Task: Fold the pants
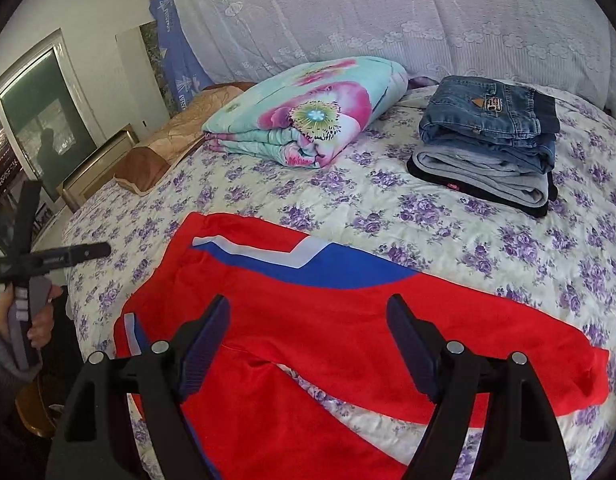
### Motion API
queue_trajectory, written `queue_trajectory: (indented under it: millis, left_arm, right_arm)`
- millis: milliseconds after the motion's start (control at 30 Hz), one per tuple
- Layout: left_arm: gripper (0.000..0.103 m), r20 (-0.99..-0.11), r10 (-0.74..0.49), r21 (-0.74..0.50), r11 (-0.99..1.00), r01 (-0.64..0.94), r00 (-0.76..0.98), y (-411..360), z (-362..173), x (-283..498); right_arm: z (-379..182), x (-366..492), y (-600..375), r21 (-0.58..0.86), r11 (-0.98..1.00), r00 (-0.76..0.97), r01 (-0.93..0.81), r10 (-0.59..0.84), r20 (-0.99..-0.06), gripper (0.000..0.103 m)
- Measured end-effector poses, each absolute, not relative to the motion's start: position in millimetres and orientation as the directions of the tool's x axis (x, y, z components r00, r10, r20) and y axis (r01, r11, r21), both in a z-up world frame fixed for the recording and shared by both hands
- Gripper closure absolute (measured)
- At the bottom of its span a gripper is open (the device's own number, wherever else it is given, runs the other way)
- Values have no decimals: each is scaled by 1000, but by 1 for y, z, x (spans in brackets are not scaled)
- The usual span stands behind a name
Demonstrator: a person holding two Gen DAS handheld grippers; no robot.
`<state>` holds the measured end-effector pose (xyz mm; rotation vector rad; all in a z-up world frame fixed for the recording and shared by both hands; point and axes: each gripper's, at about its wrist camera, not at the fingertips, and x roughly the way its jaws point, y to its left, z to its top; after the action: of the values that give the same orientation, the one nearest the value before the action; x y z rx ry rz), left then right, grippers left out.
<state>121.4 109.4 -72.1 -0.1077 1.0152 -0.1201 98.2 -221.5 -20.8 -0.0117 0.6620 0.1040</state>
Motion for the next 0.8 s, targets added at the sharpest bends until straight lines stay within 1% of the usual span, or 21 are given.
queue_trajectory:
  millis: [133, 200, 267, 300, 333, 367, 433, 600, 633, 700, 733, 767, 800]
  left_arm:
    - [5, -838, -285, -283, 956, 76, 466, 107, -97, 176]
    - [5, -832, -320, -308, 946, 104, 453, 100, -107, 196]
    - [6, -829, -333, -305, 943, 136, 450, 92, -114, 211]
    - [10, -828, -345, -311, 938, 151, 442, 89, -119, 219]
    - [22, -826, -366, -327, 931, 165, 429, 86, -124, 225]
    - [29, -827, -384, -340, 923, 179, 410, 83, -128, 232]
    - [46, -831, -414, -363, 910, 201, 372, 77, -140, 244]
    - [64, -829, -461, -398, 884, 247, 315, 66, -153, 252]
    - [65, -831, -457, -389, 885, 257, 316, 65, -153, 251]
    - [72, -827, -466, -390, 878, 277, 314, 65, -151, 250]
    - [75, -824, -474, -397, 874, 280, 312, 66, -150, 249]
    - [76, -820, -480, -402, 871, 283, 312, 68, -149, 248]
    - [77, -817, -485, -404, 868, 288, 313, 68, -147, 247]
  right_arm:
    - [-26, 114, -239, 9, 993, 762, -116, 95, -640, 22]
    - [-27, 120, -247, 10, 994, 759, -110, 90, -644, 22]
    - [-28, 125, -253, 17, 993, 756, -115, 99, -647, 22]
    - [-28, 128, -255, 13, 993, 754, -119, 99, -649, 22]
    - [-29, 131, -257, 9, 992, 751, -122, 98, -653, 22]
    - [-29, 134, -259, 3, 992, 746, -129, 99, -658, 22]
    - [-28, 140, -261, -6, 989, 743, -145, 105, -661, 22]
    - [-25, 162, -270, -41, 981, 731, -190, 114, -673, 22]
    - [-25, 167, -272, -52, 978, 727, -202, 114, -677, 23]
    - [-30, 181, -274, -61, 968, 705, -243, 133, -697, 28]
    - [-34, 189, -275, -58, 963, 688, -263, 146, -711, 33]
    - [-38, 196, -275, -56, 957, 671, -283, 156, -725, 39]
    - [-43, 204, -275, -56, 949, 650, -310, 168, -741, 42]
